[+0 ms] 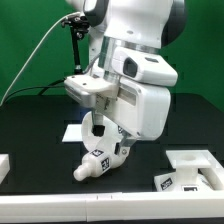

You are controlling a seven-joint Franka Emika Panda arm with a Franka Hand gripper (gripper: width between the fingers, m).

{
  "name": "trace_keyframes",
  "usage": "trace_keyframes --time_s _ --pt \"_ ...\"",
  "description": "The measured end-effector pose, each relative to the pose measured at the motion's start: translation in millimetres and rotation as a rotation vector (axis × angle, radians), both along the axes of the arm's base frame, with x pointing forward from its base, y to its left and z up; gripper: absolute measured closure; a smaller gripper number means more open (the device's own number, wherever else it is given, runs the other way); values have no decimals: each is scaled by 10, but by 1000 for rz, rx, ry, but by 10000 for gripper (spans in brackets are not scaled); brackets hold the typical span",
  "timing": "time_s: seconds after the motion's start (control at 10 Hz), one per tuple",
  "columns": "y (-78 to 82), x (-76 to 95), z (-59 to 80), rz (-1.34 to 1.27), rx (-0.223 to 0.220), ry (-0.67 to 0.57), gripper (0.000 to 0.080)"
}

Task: Assemble lamp

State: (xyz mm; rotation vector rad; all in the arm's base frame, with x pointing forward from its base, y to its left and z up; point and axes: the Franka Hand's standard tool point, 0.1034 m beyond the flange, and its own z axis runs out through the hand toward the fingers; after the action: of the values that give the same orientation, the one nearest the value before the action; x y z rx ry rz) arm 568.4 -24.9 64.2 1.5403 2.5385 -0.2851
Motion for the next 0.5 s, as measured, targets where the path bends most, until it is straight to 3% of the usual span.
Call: trace_keyframes --time_s 0.2,0.5 --pt "-132 12 25 106 9 17 101" --pt "-145 -25 -29 81 3 22 101"
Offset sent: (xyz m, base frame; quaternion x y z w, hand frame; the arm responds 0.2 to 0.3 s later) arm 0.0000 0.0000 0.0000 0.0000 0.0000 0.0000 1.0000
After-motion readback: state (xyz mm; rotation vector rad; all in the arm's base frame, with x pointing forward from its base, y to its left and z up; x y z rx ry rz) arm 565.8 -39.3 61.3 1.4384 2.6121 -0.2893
